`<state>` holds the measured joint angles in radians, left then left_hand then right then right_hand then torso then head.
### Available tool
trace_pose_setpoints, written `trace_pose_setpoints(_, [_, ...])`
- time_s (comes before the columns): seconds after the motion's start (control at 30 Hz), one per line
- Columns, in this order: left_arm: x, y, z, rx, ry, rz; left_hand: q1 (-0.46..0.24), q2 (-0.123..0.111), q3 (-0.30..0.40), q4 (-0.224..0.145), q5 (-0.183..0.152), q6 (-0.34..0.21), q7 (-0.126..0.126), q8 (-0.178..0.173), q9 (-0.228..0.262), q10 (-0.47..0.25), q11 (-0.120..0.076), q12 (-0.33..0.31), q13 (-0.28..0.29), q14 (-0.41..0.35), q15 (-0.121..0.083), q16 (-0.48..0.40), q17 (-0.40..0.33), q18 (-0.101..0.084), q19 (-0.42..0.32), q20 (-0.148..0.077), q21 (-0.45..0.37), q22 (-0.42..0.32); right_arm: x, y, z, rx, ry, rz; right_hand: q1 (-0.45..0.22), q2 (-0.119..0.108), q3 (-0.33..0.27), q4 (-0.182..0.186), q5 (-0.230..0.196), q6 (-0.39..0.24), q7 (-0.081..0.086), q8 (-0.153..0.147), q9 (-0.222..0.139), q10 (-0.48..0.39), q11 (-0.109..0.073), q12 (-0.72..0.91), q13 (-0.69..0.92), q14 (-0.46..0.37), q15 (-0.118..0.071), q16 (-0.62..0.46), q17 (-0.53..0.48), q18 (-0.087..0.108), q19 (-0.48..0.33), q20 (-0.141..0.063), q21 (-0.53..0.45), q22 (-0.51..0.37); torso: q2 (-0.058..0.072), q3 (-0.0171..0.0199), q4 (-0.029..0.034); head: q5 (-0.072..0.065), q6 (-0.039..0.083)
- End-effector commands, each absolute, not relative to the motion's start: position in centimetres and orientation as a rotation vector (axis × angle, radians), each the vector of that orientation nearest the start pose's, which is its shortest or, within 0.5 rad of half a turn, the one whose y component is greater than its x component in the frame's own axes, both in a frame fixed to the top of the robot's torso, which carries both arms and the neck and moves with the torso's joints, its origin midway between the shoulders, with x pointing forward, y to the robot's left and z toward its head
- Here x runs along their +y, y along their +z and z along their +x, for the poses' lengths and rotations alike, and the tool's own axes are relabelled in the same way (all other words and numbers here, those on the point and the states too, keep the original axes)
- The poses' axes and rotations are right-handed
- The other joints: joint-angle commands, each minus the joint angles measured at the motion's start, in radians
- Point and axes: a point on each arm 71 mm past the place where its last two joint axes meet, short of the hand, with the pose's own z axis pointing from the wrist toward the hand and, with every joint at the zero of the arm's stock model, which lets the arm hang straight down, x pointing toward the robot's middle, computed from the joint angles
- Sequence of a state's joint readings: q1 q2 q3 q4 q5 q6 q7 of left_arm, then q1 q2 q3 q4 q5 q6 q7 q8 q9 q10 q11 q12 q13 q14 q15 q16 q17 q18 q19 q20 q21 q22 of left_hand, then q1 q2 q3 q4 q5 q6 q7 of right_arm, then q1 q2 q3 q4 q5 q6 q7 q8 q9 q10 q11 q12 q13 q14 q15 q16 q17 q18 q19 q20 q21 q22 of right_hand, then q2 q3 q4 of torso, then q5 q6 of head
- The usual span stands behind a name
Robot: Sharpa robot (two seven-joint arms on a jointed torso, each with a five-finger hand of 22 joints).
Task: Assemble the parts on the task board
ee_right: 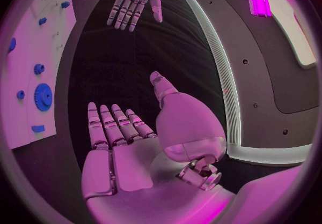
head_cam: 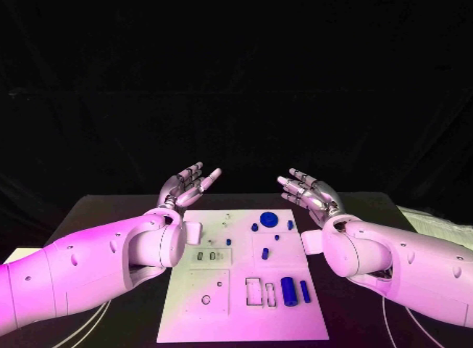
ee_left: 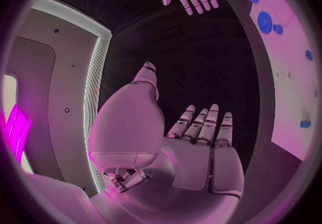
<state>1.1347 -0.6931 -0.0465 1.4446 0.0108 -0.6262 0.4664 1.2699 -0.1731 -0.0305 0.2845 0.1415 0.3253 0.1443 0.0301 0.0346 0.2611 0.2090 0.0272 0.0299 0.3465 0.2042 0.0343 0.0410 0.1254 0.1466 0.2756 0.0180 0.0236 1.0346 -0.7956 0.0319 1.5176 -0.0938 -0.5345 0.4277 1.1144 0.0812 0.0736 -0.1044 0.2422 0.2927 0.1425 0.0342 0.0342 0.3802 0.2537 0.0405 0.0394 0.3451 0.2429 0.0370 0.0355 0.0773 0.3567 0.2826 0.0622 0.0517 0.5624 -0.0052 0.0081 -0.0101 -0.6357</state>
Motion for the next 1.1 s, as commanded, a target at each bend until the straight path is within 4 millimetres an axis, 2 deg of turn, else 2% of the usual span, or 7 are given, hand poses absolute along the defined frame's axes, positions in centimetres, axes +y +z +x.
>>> trace_pose_setpoints(0.03, [17.0, -21.3, 49.3, 1.324, -1.379, -1.165, 0.047, 0.001, 0.003, 0.015, 0.005, 0.025, 0.104, 0.008, 0.004, 0.023, 0.013, 0.006, 0.003, 0.029, 0.009, 0.009, 0.004, 0.022, 0.009, 0.018, 0.010, 0.003, -18.9, -22.9, 46.9, 1.509, 1.492, 1.050, 0.128, -0.005, 0.014, -0.080, -0.016, 0.200, 0.138, 0.028, 0.018, 0.268, -0.004, 0.033, 0.018, 0.255, -0.012, 0.031, 0.018, 0.050, 0.216, 0.009, 0.074, 0.035, 0.000, -0.0001, 0.0002, 0.000, 0.000])
trace_pose_setpoints(0.2, [17.0, -21.3, 49.3, 1.324, -1.379, -1.165, 0.093, 0.040, 0.062, 0.010, -0.001, 0.193, 0.121, 0.039, 0.020, 0.238, 0.047, 0.040, 0.021, 0.309, 0.024, 0.069, 0.035, 0.008, 0.194, 0.017, 0.069, 0.037, -18.9, -23.0, 46.9, 1.546, 1.514, 1.025, 0.184, -0.007, 0.032, -0.131, -0.002, 0.471, 0.112, 0.069, 0.038, 0.528, -0.041, 0.074, 0.027, 0.505, -0.047, 0.065, 0.030, 0.084, 0.323, 0.008, 0.116, 0.046, 0.000, -0.0001, 0.0002, 0.000, 0.000])
trace_pose_setpoints(0.23, [17.0, -21.3, 49.3, 1.324, -1.379, -1.165, 0.101, 0.051, 0.069, 0.009, -0.004, 0.241, 0.123, 0.048, 0.024, 0.299, 0.043, 0.051, 0.025, 0.382, 0.023, 0.087, 0.043, 0.011, 0.271, 0.018, 0.095, 0.050, -18.9, -23.0, 46.9, 1.548, 1.515, 1.024, 0.191, -0.007, 0.038, -0.140, -0.004, 0.521, 0.104, 0.075, 0.040, 0.553, -0.048, 0.076, 0.026, 0.530, -0.055, 0.071, 0.031, 0.092, 0.337, 0.007, 0.124, 0.047, 0.000, -0.0001, 0.0002, 0.000, 0.000])
trace_pose_setpoints(0.3, [19.0, -21.1, 49.5, 1.254, -1.374, -1.192, 0.122, 0.071, 0.078, -0.001, -0.009, 0.363, 0.120, 0.073, 0.035, 0.466, 0.025, 0.079, 0.036, 0.471, 0.002, 0.115, 0.050, 0.030, 0.485, 0.016, 0.175, 0.087, -21.2, -21.8, 48.1, 1.429, 1.312, 0.729, 0.197, -0.003, 0.058, -0.160, -0.009, 0.591, 0.097, 0.073, 0.037, 0.594, -0.062, 0.069, 0.022, 0.578, -0.067, 0.075, 0.028, 0.104, 0.371, 0.007, 0.140, 0.049, 0.027, -0.0045, 0.0159, -0.012, 0.014])
trace_pose_setpoints(0.43, [19.1, -21.1, 49.3, 1.273, -1.412, -1.185, 0.157, 0.101, 0.072, -0.030, -0.012, 0.524, 0.108, 0.096, 0.041, 0.620, 0.002, 0.101, 0.037, 0.592, -0.034, 0.145, 0.056, 0.059, 0.637, 0.005, 0.237, 0.105, -21.4, -21.1, 48.4, 1.442, 1.254, 0.579, 0.198, -0.010, 0.093, -0.183, -0.014, 0.641, 0.089, 0.064, 0.033, 0.652, -0.073, 0.058, 0.022, 0.653, -0.088, 0.083, 0.030, 0.109, 0.419, -0.004, 0.163, 0.051, 0.041, -0.0072, 0.0238, -0.024, 0.015])
trace_pose_setpoints(0.6, [19.1, -20.9, 48.9, 1.299, -1.451, -1.159, 0.182, 0.119, 0.056, -0.065, -0.013, 0.578, 0.089, 0.101, 0.037, 0.692, -0.022, 0.108, 0.037, 0.676, -0.059, 0.153, 0.066, 0.060, 0.721, -0.019, 0.259, 0.104, -21.8, -20.2, 48.9, 1.451, 1.195, 0.448, 0.196, -0.032, 0.154, -0.184, -0.014, 0.678, 0.077, 0.044, 0.031, 0.701, -0.086, 0.032, 0.022, 0.738, -0.112, 0.085, 0.030, 0.108, 0.484, -0.031, 0.198, 0.058, 0.056, -0.0083, 0.0294, -0.026, 0.018])
trace_pose_setpoints(1.1, [18.3, -18.8, 45.3, 1.357, -1.592, -1.257, 0.204, 0.147, 0.031, -0.106, -0.012, 0.637, 0.066, 0.092, 0.033, 0.770, -0.048, 0.093, 0.038, 0.770, -0.091, 0.147, 0.104, 0.059, 0.826, -0.052, 0.283, 0.101, -21.5, -17.6, 50.0, 1.528, 0.878, 0.029, 0.188, -0.091, 0.229, -0.173, -0.023, 0.774, 0.042, 0.039, 0.035, 0.827, -0.135, 0.024, 0.024, 0.935, -0.178, 0.101, 0.050, 0.105, 0.624, -0.110, 0.347, 0.126, 0.137, -0.0329, 0.0568, -0.058, 0.035])
